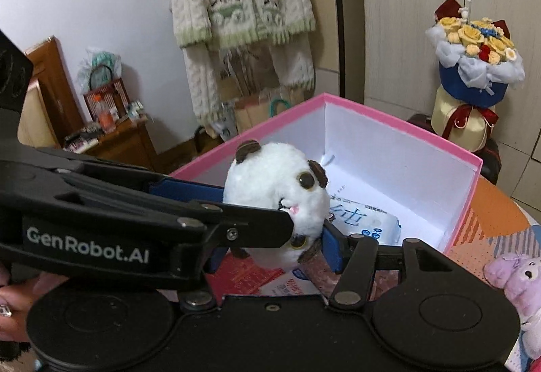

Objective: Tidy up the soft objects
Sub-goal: 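Lift the panda plush and carry it over the pink shoebox, then lower the panda plush into the box and open the left gripper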

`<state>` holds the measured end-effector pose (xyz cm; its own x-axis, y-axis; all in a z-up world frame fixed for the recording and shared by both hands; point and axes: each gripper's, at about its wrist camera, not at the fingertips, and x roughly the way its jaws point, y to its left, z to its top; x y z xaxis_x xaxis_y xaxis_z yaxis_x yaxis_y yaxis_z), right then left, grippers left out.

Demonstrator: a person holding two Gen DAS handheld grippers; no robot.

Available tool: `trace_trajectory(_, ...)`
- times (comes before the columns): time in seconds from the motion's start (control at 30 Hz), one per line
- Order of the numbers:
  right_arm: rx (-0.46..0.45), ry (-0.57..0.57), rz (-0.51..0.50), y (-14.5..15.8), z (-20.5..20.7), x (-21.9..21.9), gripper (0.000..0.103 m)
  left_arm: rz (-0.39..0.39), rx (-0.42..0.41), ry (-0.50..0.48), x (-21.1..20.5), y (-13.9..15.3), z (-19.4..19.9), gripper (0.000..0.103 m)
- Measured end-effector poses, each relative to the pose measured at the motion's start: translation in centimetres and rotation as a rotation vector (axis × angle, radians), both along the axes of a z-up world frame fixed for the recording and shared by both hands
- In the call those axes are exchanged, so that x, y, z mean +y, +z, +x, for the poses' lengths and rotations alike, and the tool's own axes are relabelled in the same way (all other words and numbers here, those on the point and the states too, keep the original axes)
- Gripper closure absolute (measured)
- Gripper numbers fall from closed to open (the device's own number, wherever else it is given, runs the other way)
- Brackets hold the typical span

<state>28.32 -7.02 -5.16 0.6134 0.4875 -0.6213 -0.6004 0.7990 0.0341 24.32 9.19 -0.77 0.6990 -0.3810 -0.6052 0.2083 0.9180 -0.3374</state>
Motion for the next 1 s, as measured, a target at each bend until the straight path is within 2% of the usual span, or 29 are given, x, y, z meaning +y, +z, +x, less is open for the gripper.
trace_trajectory(0.07,-0.041,-0.009,-0.082,-0.3,-0.1,0.6,0.04,0.046,-0.008,0.001,-0.3,-0.2,0.3,0.049)
trace_trajectory(0.13,-0.042,-0.01,-0.106,-0.5,-0.3,0.6,0.04,0.087,-0.021,0.015,-0.5,-0.4,0.4,0.049)
trace_trajectory(0.3,0.01,-0.011,-0.059,-0.4,-0.8,-0.7,0.038,0.124,-0.049,-0.01,-0.3,-0.1,-0.9,0.047)
trace_trajectory(0.57,0.014,0.022,-0.027,0.6,-3.9,-2.0,0.038,0.241,-0.148,-0.028,-0.2,2.3,-5.4,0.042)
trace_trajectory(0.7,-0.009,0.016,-0.038,1.6,-6.0,-2.2,0.038,0.28,-0.193,-0.045,-0.3,3.9,-8.3,0.042)
trace_trajectory(1.0,-0.088,0.03,-0.056,3.9,-11.7,-3.4,0.034,0.31,-0.279,-0.09,-1.5,6.5,-14.4,0.036)
